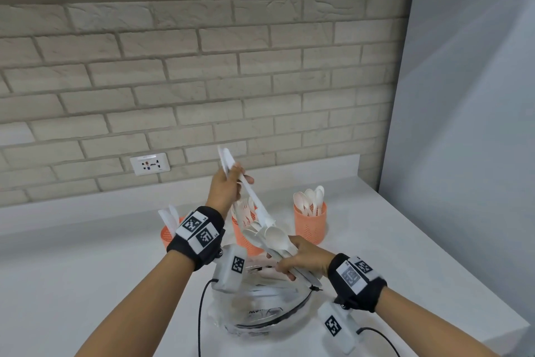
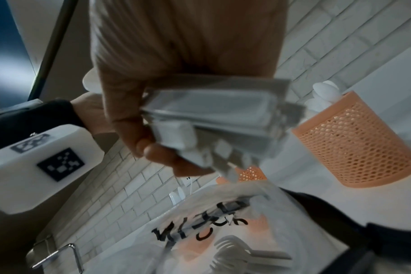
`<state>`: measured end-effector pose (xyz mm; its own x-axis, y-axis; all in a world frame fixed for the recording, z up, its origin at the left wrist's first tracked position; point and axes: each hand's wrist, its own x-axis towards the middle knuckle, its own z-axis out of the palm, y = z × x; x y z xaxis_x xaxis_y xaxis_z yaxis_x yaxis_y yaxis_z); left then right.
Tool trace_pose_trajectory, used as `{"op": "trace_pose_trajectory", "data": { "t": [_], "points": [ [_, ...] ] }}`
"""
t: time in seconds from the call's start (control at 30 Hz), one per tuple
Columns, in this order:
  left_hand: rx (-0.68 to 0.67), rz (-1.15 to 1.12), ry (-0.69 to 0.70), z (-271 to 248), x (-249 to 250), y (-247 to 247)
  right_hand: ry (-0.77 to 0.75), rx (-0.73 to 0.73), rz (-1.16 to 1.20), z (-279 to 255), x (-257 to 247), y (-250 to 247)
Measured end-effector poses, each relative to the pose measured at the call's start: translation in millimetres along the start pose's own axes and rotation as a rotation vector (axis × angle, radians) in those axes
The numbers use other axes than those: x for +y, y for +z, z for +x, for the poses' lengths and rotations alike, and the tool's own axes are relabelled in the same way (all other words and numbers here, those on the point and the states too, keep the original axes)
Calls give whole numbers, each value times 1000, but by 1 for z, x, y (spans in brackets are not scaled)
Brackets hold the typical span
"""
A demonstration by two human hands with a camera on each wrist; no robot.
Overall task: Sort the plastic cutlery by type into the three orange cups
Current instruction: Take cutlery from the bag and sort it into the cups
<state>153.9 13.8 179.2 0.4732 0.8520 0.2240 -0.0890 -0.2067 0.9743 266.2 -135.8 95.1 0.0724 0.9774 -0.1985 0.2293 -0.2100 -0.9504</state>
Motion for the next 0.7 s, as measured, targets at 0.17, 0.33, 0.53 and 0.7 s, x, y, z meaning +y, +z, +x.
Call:
{"op": "trace_pose_trajectory", "data": {
  "t": [0.17, 0.33, 0.53, 0.7],
  "points": [
    [280, -112, 93, 8, 5, -15, -11, 110, -35, 1, 5, 3],
    [194, -16, -136, 3, -11, -23, -76, 363, -110, 10, 13, 6],
    [-105, -6, -286, -27, -27, -5, -103, 531, -266, 25, 19, 8],
    [-137, 22, -249, -31, -32, 6, -106, 533, -314, 29, 20, 12]
  ]
}}
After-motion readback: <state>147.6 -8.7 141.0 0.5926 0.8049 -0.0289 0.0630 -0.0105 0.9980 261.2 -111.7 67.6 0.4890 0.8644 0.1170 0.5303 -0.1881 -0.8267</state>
